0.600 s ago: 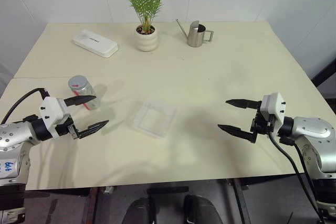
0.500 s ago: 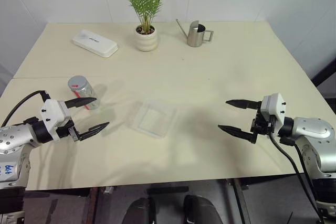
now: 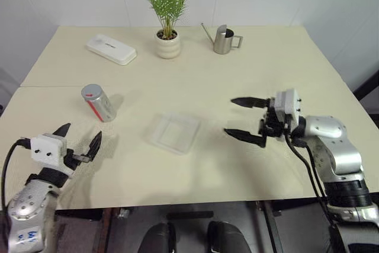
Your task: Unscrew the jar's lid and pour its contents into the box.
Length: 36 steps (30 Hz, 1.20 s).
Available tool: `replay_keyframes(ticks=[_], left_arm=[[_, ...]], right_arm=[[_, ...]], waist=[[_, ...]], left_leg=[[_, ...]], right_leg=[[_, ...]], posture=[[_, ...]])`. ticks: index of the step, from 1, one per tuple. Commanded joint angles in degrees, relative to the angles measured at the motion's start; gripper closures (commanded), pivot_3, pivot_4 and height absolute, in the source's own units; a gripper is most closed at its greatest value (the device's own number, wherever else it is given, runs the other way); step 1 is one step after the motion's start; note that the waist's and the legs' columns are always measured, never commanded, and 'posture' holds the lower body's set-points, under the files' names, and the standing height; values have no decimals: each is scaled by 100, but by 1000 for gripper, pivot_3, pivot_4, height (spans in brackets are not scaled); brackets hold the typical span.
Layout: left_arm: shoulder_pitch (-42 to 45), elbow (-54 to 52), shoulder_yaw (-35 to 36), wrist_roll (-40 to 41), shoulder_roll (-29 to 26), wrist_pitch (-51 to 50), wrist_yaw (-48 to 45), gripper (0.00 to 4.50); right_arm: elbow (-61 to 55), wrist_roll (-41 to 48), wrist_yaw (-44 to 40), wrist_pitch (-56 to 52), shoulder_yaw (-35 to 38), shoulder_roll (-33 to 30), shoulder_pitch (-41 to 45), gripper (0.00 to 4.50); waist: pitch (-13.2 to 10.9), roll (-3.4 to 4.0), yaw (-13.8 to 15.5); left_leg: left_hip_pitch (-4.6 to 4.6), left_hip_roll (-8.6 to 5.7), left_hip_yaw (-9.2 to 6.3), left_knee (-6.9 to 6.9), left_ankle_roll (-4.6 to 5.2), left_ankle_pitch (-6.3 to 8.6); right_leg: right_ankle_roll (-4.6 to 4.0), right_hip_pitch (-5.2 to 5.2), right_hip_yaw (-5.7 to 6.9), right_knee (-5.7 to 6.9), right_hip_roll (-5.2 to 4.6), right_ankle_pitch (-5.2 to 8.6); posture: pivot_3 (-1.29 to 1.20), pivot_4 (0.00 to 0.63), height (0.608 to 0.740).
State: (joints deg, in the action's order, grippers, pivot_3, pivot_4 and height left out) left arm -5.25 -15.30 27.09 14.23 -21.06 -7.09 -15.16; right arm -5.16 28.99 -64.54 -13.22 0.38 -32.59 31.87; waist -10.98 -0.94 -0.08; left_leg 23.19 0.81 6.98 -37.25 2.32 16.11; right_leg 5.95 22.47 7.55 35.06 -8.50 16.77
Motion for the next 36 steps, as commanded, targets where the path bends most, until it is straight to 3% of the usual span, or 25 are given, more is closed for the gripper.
replay_keyframes(ticks=[1, 12, 29, 32, 36], left_arm=[[399, 0, -192, -324, 109, -43, 523, 35], [1681, 1121, -626, -651, -55, 160, 709, 35], [3003, 3016, -1050, -878, -321, 943, 481, 35], [3020, 3093, -1067, -917, -343, 970, 522, 661], [2990, 3095, -1076, -962, -376, 960, 561, 1849]], right_arm=[[-430, 187, 310, -360, -122, 236, 356, 0], [-816, 154, 909, -729, -381, 793, 687, 0], [-1089, 143, 1330, -777, -311, 858, 603, 0], [-1113, 155, 1352, -777, -287, 831, 575, 0], [-1067, 146, 1362, -747, -265, 818, 577, 0]], waist=[[2, -2, 38], [5, -8, 4], [5, -9, -5], [5, -9, -15], [5, -9, -13]], left_leg=[[1, 0, -2, 0, -1, -1], [12, -1, 4, 7, 35, -9], [10, -2, 19, 4, 41, -21], [11, -2, 19, 6, 41, -20], [11, -2, 21, 6, 41, -20]], right_leg=[[0, 1, 2, -1, 0, 0], [3, 4, 23, 8, 11, -2], [11, 4, 35, 8, 13, -6], [11, 5, 36, 7, 15, -6], [11, 7, 38, 7, 16, -6]], posture=[[0, 150, 740], [0, 150, 740], [0, 150, 740], [0, 150, 740], [0, 150, 740]])
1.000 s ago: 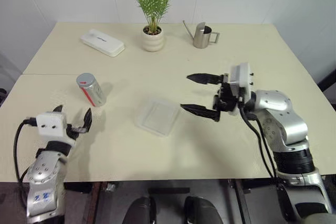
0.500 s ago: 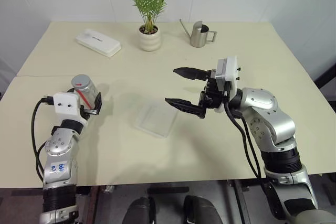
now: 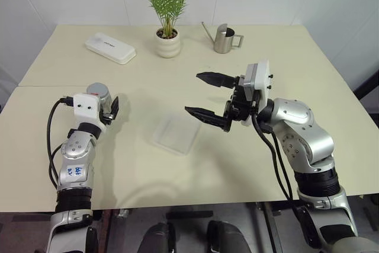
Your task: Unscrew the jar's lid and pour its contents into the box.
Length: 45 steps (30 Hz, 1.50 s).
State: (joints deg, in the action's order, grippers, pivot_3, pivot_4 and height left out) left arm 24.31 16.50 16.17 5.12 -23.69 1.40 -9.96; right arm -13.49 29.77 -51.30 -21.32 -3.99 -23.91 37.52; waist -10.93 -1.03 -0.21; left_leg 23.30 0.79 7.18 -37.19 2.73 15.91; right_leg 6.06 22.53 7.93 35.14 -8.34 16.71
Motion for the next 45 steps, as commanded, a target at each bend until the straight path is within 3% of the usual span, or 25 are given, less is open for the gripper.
replay_keyframes(ticks=[1, 3, 8, 13, 21, 28, 43, 45], left_arm=[[23, -86, 29, -35, -115, 110, 35, 2137], [6, -98, 57, 9, -110, 129, 13, 2571], [91, -509, 72, 562, -48, 246, -577, 2570], [256, -1211, -26, 1381, -315, -381, -1627, 2570], [368, -2233, -738, 2309, -1135, -1693, -3536, 2570], [434, -2397, -1041, 2321, -866, -1885, -3666, 2570], [446, -2375, -965, 2339, -767, -1980, -3681, 2570], [445, -2378, -921, 2385, -747, -1999, -3664, 2570]], right_arm=[[-224, 63, 43, 72, 167, -45, 14, 0], [-193, 52, 43, 96, 157, -33, 5, 0], [-110, 49, 36, 94, 158, -34, -10, 0], [-39, 110, 302, -353, 126, 8, 284, 0], [285, 41, 1161, -1974, -360, 590, 1690, 0], [679, -196, 1342, -2451, -794, 921, 2131, 0], [532, -320, 1399, -2473, -897, 1255, 1943, 0], [536, -309, 1434, -2465, -845, 1317, 1914, 405]], waist=[[0, 0, 0], [0, 0, 1], [0, 0, -1], [0, 0, -4], [0, 1, -150], [0, 1, -140], [0, 1, -144], [0, 1, -145]], left_leg=[[0, 0, 0, -1, 0, 0], [0, 0, 1, -1, 0, 0], [0, 0, 1, -3, 0, 0], [1, 0, 0, -4, 0, 0], [-2, 1, 5, -1, -7, -6], [1, -2, 4, -1, -6, -6], [2, 0, 3, 2, -6, -6], [2, 0, 3, 2, -6, -6]], right_leg=[[0, 0, 0, 0, 0, 0], [1, 0, 0, 0, 0, 0], [1, 0, -2, 0, -2, 0], [1, -1, -7, 0, -4, 0], [0, 7, -13, 17, 3, 0], [-2, 10, -18, 23, 17, 1], [-2, 13, -30, 22, 31, 1], [-2, 13, -31, 22, 31, 1]], posture=[[0, 150, 740], [0, 150, 740], [0, 150, 740], [0, 150, 740], [0, 150, 740], [0, 150, 740], [0, 150, 740], [0, 150, 740]])
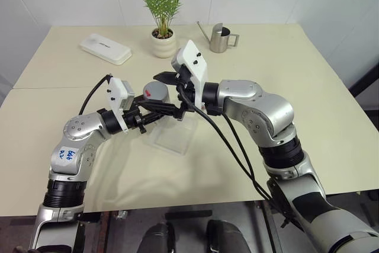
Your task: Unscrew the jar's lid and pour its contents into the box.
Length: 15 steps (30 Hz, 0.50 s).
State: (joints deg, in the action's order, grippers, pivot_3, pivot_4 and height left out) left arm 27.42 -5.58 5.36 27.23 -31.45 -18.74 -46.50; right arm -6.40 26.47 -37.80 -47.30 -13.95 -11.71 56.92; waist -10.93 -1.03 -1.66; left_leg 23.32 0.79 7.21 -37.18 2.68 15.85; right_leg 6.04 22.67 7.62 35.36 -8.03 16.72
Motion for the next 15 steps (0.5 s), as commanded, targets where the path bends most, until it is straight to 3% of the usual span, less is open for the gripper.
replay_keyframes(ticks=[1, 5, 10, 15], left_arm=[[130, -176, 174, 182, 36, 11, -2, 2570], [125, -223, 237, 277, 43, -51, 9, 2570], [234, -242, 344, 670, 58, -274, -177, 2570], [333, -414, 105, 1378, -364, -857, -1529, 2570]], right_arm=[[-185, 20, 86, 133, 156, 113, -49, 596], [-282, 67, 1, 237, 150, 193, -153, 1938], [-265, 80, -508, 599, 77, -18, -202, 1959], [66, 171, -2229, 1387, -60, -652, 46, 1959]], waist=[[0, 0, 0], [0, 0, 1], [0, 0, 0], [0, 0, -1]], left_leg=[[0, 0, 0, 0, 0, 0], [0, 0, 0, 2, 0, 0], [0, 0, 0, 2, 0, 0], [2, -1, 2, 0, 1, 1]], right_leg=[[0, 0, 0, 0, 0, 0], [0, 0, -1, 0, 0, 0], [0, 1, -2, -1, 1, 0], [0, 1, 2, -7, 6, 0]], posture=[[0, 150, 740], [0, 150, 740], [0, 150, 740], [0, 150, 740]])
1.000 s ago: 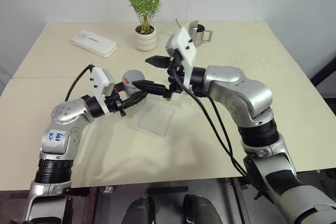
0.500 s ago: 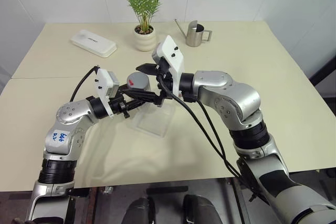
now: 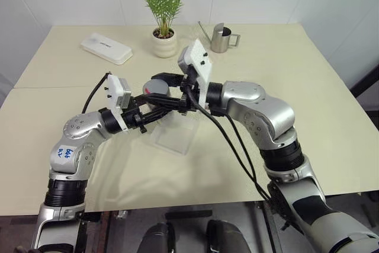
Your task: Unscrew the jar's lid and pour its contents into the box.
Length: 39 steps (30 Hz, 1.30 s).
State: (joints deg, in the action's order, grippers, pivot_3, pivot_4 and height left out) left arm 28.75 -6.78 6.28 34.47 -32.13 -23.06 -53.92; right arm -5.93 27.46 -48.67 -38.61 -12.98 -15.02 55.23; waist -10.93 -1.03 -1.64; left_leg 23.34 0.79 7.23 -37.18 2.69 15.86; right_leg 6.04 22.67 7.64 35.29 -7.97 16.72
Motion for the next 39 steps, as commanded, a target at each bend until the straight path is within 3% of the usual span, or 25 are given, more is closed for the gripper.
replay_keyframes(ticks=[1, 6, 12, 16, 22, 31, 39], left_arm=[[268, -253, -117, 630, -399, -459, -1067, 2570], [549, -63, -447, 434, -491, -311, -1747, 2570], [579, -45, -491, 389, -369, -219, -1835, 2570], [511, -91, -444, 399, -293, -163, -1734, 2570], [431, -14, -188, 291, -351, -195, -1423, 2570], [503, 239, -56, 53, -259, -93, -875, 2570], [466, 47, -89, 161, -145, -262, -711, 2570]], right_arm=[[206, 62, -1558, 604, -208, -498, 402, 1959], [802, 188, -2889, 638, -327, -933, 1020, 1959], [1036, 132, -3204, 683, -294, -942, 1186, 1959], [1058, 211, -2977, 528, -149, -871, 1132, 1959], [1029, 239, -2280, 525, 262, -782, 978, 52], [247, 318, -1311, 139, 279, -462, 664, 52], [297, -264, -476, 284, -2, -19, 574, 52]], waist=[[0, 0, -4], [-3, 5, -3], [-3, 4, 1], [-3, 4, 2], [-3, 4, 2], [-3, 4, 3], [-3, 4, -1]], left_leg=[[0, 0, 1, 0, 1, 0], [-2, 14, 14, -3, -1, 0], [-1, 16, 15, -3, -1, 0], [-1, 15, 15, -5, -1, 0], [-1, 15, 12, -5, -1, 0], [-1, 16, 11, -1, -3, 1], [0, 15, 13, -3, -3, 0]], right_leg=[[0, 0, 0, -1, 2, 0], [0, -1, 3, -12, 23, 0], [0, 0, -1, -14, 24, 0], [0, 0, -3, -14, 21, 0], [0, 0, -8, -14, 19, 0], [0, 0, -9, -15, 19, 0], [0, 1, -9, -14, 21, 0]], posture=[[0, 150, 740], [0, 150, 740], [0, 150, 740], [0, 150, 740], [0, 150, 740], [0, 150, 740], [0, 150, 740]])
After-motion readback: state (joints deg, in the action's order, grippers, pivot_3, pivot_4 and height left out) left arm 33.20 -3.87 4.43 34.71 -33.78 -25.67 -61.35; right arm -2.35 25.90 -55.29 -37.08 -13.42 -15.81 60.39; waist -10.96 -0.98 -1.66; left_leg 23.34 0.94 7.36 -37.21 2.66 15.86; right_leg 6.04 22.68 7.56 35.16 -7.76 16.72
